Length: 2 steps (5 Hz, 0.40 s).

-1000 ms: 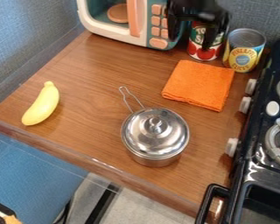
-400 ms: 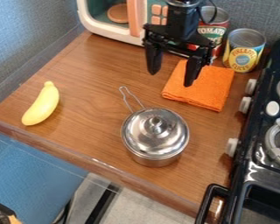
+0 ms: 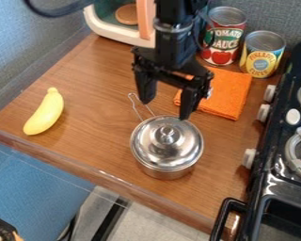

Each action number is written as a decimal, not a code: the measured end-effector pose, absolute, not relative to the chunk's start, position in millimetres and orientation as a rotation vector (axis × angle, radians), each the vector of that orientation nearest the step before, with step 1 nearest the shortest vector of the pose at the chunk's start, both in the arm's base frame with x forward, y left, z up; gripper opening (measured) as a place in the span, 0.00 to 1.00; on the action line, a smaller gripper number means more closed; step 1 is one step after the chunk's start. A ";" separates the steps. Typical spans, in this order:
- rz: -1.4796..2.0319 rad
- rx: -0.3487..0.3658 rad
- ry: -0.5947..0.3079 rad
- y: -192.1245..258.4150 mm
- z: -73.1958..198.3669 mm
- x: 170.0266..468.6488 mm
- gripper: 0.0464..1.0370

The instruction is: Open the pot

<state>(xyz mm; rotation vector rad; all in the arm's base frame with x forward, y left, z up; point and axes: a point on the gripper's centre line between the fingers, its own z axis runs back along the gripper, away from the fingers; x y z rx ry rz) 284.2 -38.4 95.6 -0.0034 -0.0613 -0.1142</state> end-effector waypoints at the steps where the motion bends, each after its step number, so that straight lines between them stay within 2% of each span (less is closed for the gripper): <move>1: -0.116 0.014 -0.044 -34.3 82.3 272.5 0.96; 2: -0.111 0.023 -0.074 -33.1 76.8 278.3 0.96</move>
